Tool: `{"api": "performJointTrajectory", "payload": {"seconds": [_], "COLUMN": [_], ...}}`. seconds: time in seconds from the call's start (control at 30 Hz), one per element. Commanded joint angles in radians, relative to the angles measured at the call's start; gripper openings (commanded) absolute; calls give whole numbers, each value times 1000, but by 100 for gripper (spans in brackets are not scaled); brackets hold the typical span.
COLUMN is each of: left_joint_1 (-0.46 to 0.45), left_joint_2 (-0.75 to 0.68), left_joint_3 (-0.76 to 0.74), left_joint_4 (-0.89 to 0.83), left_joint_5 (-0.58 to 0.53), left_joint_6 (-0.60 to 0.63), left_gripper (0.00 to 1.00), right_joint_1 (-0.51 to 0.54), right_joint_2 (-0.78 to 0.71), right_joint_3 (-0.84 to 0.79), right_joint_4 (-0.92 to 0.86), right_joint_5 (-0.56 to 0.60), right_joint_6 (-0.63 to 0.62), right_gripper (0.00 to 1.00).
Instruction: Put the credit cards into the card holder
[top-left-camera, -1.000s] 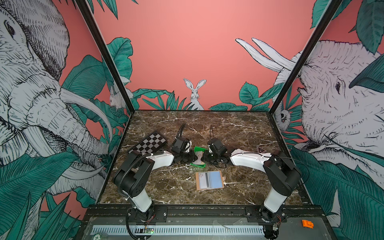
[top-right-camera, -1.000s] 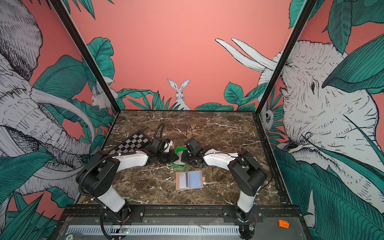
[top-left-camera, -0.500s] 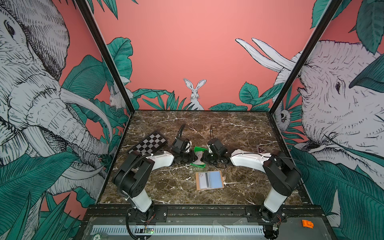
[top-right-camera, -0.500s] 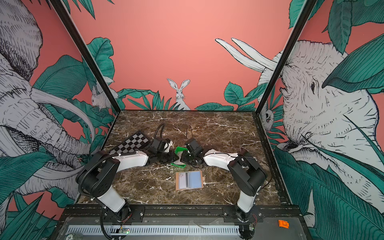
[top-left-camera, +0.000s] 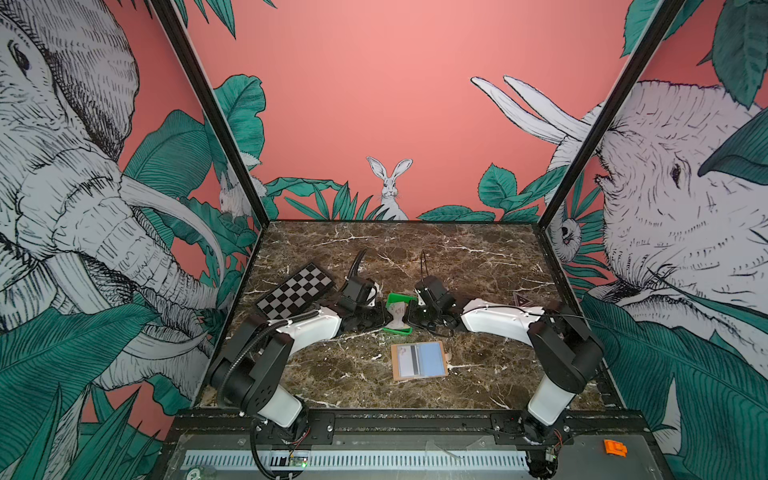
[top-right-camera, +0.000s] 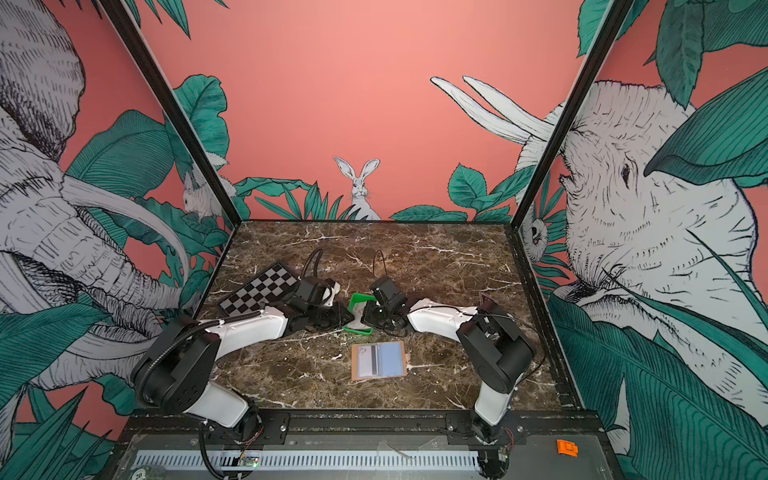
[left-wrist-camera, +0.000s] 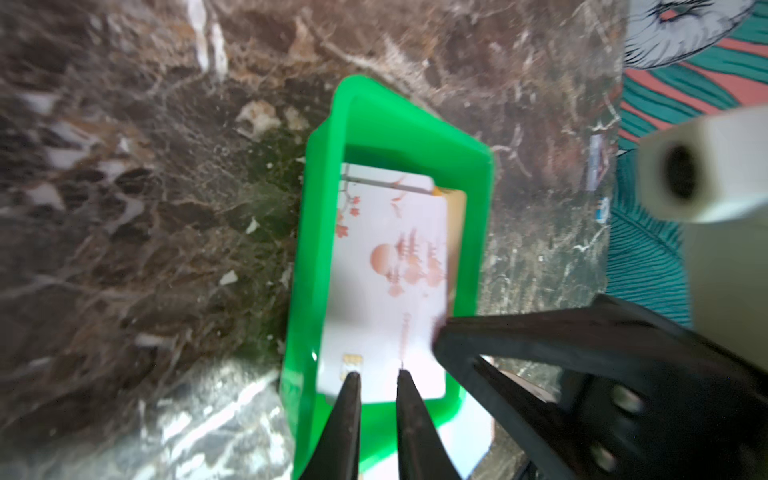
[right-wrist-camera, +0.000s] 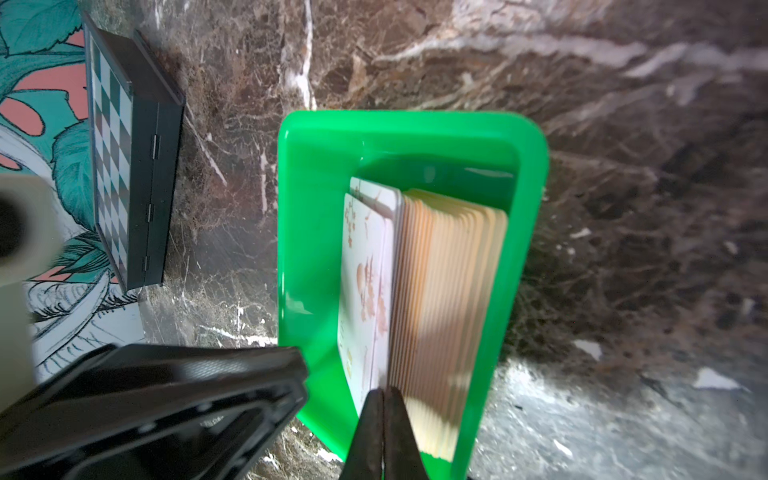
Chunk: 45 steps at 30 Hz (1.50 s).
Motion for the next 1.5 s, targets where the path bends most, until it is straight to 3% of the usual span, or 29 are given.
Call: {"api": "performJointTrajectory", "payload": {"seconds": [0.0,0.33,0.73,0.97,1.47], "left_joint_1": [-5,-5,-7,-16,-71], "left_joint_2": [-68,-139,-266,-248,-105], "left_joint_3": [-12,-43,-154,-210,-138], "left_joint_4": [-47,-4,123,197,202], "left_joint_5": [-13,5,71,77,27], "left_joint_6": [-8,2,-4,-50,-56], "left_gripper": [20,20,21,22,24], "right_joint_1": [-13,-34,-85,-89,-90], "right_joint_2": [-46,-114,-252,-238,-195], "right_joint_3": [8,2,-92,-111,-141], "right_joint_4": [-49,-119,-78,-56,-11], "right_joint_5": [19,38,-4,-47,-54], "right_joint_6": [-10,-28,-68,-83,-69], "right_gripper": [0,0,0,0,0]}}
